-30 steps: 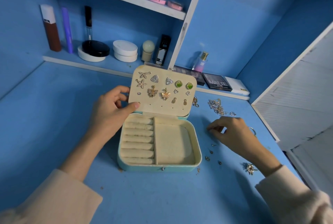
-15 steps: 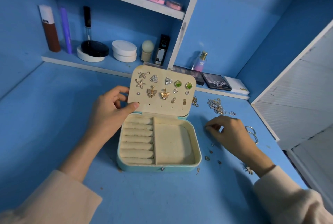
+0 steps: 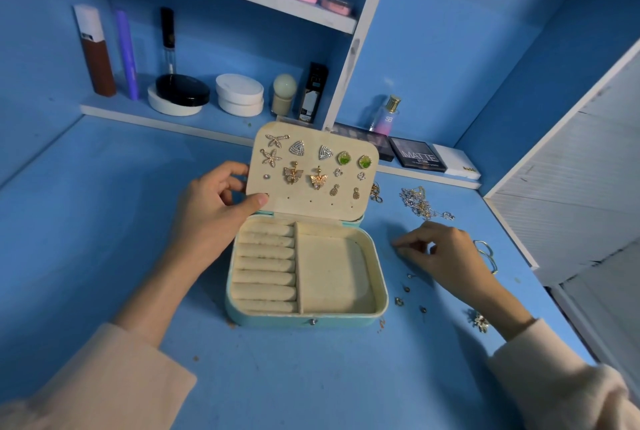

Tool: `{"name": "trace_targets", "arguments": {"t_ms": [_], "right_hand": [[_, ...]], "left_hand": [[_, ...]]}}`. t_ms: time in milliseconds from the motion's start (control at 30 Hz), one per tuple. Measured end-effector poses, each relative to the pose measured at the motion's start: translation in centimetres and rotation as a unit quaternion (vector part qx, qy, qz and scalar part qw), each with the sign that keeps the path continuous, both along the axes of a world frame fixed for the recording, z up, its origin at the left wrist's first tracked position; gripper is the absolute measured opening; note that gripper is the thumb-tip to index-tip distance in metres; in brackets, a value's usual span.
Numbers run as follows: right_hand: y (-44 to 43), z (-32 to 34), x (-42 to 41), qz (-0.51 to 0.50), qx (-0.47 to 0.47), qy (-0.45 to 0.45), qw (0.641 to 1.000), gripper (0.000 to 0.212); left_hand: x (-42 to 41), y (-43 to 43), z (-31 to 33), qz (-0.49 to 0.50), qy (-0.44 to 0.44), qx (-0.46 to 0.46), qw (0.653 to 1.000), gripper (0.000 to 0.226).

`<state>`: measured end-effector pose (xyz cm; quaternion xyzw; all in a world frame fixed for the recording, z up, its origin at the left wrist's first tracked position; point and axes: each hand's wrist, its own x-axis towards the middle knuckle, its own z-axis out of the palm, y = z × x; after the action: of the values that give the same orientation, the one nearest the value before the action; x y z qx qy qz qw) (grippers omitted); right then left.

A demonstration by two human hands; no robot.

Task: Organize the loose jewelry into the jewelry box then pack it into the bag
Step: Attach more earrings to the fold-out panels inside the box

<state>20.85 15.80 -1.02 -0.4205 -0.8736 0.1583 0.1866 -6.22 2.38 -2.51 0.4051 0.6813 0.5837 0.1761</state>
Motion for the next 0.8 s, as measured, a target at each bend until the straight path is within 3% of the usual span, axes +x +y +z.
{"name": "trace_targets", "arguments": {"t_ms": [400,800], "right_hand": [[-0.33,0.3,0.61,0.025,0.046,-0.036,0.998,0.02],[-0.48,0.23,0.46,-0.01,0.024,-0.024,0.999,0.007]], "left_hand": [[-0.05,0.04,-0.06,0.001,-0.004,-0.001,1.0,0.025],[-0.14,0.14,-0.2,0.0,-0.001,0.01,1.0,0.028]]}}
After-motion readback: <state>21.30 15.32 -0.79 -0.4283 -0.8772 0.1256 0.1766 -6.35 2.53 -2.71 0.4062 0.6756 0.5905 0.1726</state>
